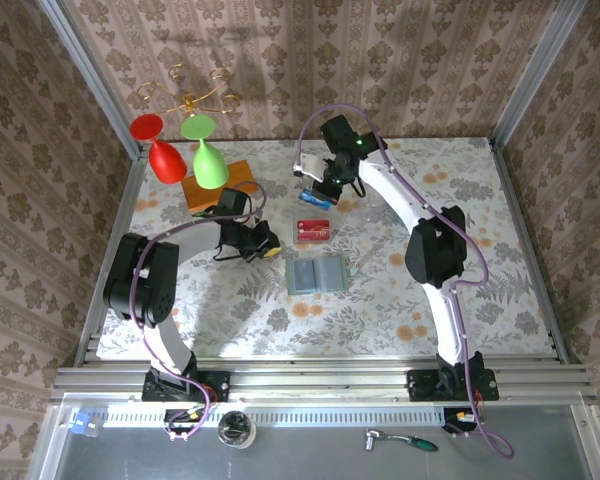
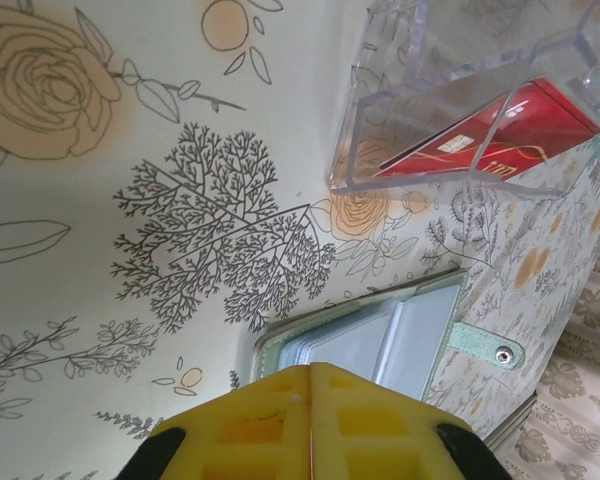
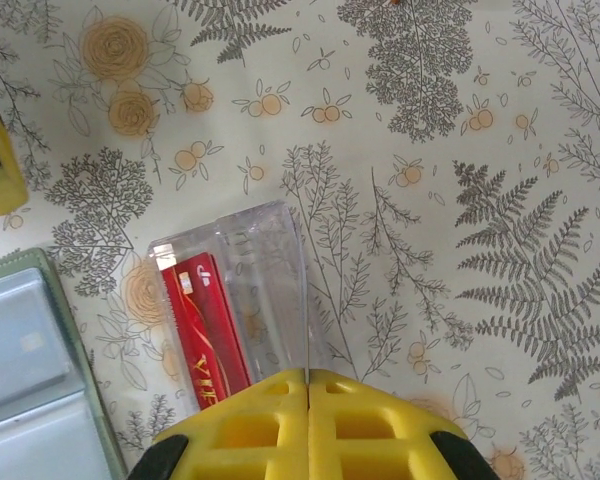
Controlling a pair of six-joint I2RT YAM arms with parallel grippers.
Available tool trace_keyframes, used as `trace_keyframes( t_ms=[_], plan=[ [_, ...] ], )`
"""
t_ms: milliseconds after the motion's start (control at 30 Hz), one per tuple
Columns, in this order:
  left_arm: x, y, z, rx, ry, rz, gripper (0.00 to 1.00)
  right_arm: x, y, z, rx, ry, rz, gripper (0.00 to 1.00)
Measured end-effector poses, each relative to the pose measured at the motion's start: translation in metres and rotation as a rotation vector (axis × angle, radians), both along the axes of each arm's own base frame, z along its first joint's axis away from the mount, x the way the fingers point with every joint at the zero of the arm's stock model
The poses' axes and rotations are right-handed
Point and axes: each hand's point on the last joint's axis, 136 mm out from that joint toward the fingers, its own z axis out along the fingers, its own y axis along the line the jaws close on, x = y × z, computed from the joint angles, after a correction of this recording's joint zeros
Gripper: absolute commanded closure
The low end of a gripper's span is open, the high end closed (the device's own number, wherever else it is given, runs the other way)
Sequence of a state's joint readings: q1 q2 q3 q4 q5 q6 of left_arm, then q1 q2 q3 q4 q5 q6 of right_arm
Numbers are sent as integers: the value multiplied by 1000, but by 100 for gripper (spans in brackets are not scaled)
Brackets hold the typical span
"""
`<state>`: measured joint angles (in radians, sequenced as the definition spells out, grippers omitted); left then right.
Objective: Take the credit cards out of the card holder
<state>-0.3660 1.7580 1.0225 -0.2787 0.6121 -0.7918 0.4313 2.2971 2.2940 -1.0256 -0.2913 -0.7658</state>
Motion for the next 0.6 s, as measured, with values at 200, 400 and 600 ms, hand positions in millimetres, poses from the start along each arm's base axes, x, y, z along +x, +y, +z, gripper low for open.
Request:
trace_keyframes(
  t_ms=[200, 400, 600],
  plan=[
    [-2, 1, -1, 7, 14, 1, 91, 2, 0, -11, -23, 26, 37, 100],
    [2, 0, 4, 4, 5, 1, 91, -4, -1, -29, -47, 73, 59, 100],
    [3, -1, 5, 3, 2, 2, 91, -6, -2, -41, -59, 97, 71, 99]
  ],
)
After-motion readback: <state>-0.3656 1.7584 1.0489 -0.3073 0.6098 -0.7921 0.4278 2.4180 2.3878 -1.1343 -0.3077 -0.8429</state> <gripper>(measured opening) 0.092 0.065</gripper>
